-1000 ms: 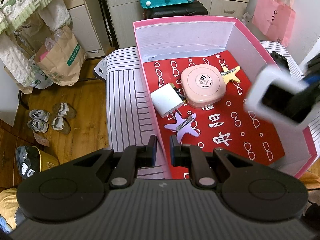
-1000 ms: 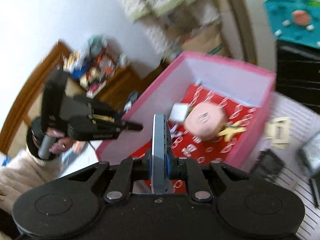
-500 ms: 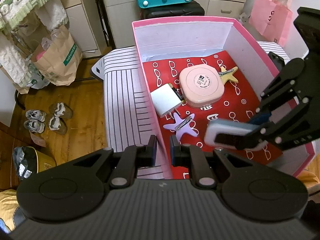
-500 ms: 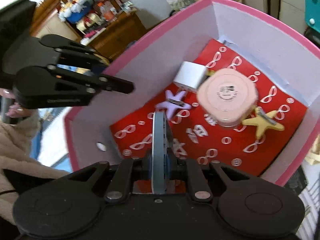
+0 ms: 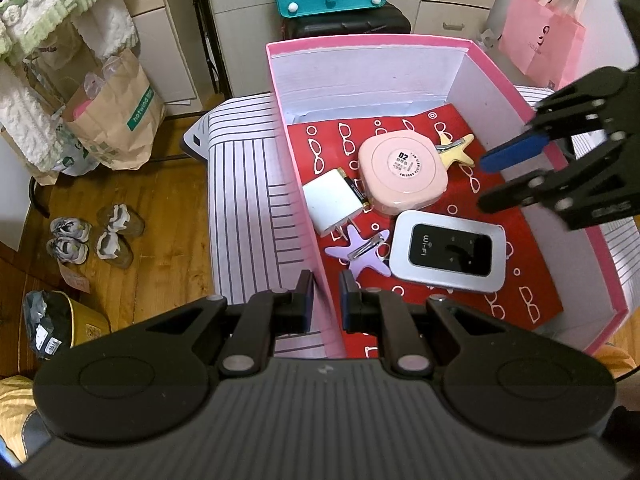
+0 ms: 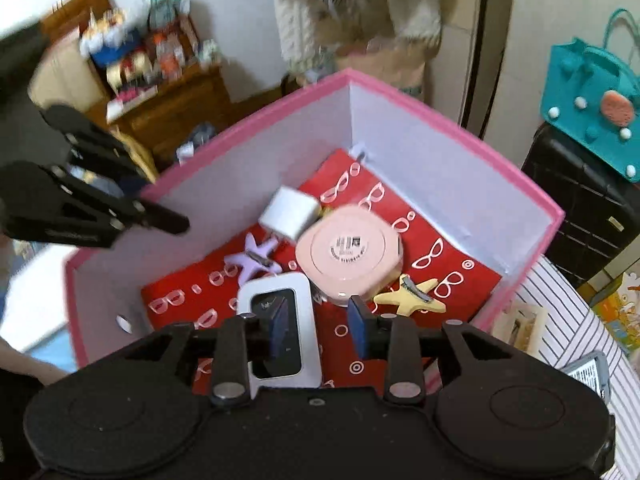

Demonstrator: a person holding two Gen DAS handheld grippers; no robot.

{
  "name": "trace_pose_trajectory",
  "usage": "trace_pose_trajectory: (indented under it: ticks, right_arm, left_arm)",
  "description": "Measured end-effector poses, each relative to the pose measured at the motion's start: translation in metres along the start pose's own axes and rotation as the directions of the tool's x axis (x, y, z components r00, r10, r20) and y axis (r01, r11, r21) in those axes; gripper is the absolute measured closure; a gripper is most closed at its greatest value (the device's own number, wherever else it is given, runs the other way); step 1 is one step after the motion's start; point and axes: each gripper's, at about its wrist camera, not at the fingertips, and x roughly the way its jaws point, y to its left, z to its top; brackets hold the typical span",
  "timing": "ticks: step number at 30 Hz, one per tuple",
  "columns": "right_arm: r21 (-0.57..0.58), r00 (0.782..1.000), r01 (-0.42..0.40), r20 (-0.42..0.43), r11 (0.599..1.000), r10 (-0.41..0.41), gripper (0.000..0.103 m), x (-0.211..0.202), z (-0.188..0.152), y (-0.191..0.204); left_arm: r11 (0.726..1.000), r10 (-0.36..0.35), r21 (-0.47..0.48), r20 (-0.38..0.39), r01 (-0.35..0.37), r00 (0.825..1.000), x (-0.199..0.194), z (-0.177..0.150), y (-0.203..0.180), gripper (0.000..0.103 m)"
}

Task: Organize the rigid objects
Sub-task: 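Carry the white router into the box and release it beside the charger, then grasp the silver key ring with the right gripper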

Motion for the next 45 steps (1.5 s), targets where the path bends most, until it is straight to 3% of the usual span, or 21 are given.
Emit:
trace_pose_trajectory:
  ticks: [5, 12, 21, 27, 32, 34, 37, 41, 45]
  right_arm:
    - [0.111, 0.985, -0.084, 0.163, 0.990, 0.065, 0.065, -0.051, -0.025, -0.012]
    - [0.268, 0.956, -0.018, 0.288, 0.963, -0.062, 0.064, -0.094, -0.083, -0.040]
    - [0.395, 0.950, 0.133, 0.209, 0.909, -0.230, 0.064, -0.067, -0.163, -0.062]
    - [0.351, 0.938, 0.198, 0.202, 0.915, -0.281, 0.065, -0.053, -0.194, -0.057]
    - [0.324, 0.943, 0.156, 0.233, 0.933, -0.238, 0.068, -0.045, -0.195, -0.052]
    - [0.297, 0.941, 0.178, 0.227, 0.938, -0.251, 0.068, -0.041, -0.192, -0.050]
    - [0.306, 0.943, 0.237, 0.155, 0.922, -0.294, 0.068, -0.030, -0.187, -0.053]
    - [0.354, 0.935, 0.228, 0.179, 0.907, -0.305, 0.067, -0.025, -0.185, -0.055]
    - [0.305, 0.914, 0.304, 0.172, 0.903, -0.366, 0.068, -0.016, -0.179, -0.043]
  left_arm:
    - [1.000, 0.009, 0.004, 0.007, -0.009, 1.000, 0.000, -0.001, -0.001, 0.091]
    - [1.000, -0.007, -0.024, 0.002, 0.007, 1.000, -0.001, 0.000, 0.001, 0.091]
    - [0.999, 0.010, -0.037, 0.007, -0.010, 1.000, -0.001, -0.001, -0.002, 0.091]
    - [0.999, 0.011, -0.052, 0.009, -0.011, 1.000, -0.002, -0.001, -0.002, 0.091]
    - [0.998, 0.008, -0.064, 0.011, -0.007, 1.000, -0.003, -0.002, 0.001, 0.091]
    - [0.998, 0.008, -0.063, 0.011, -0.007, 1.000, -0.003, -0.002, 0.001, 0.091]
    - [0.998, 0.007, -0.063, 0.011, -0.007, 1.000, -0.002, -0.002, 0.001, 0.091]
    - [0.998, 0.006, -0.065, 0.011, -0.006, 1.000, -0.003, -0.002, 0.001, 0.091]
    - [0.998, 0.003, -0.063, 0.010, -0.002, 1.000, -0.002, -0.001, 0.001, 0.091]
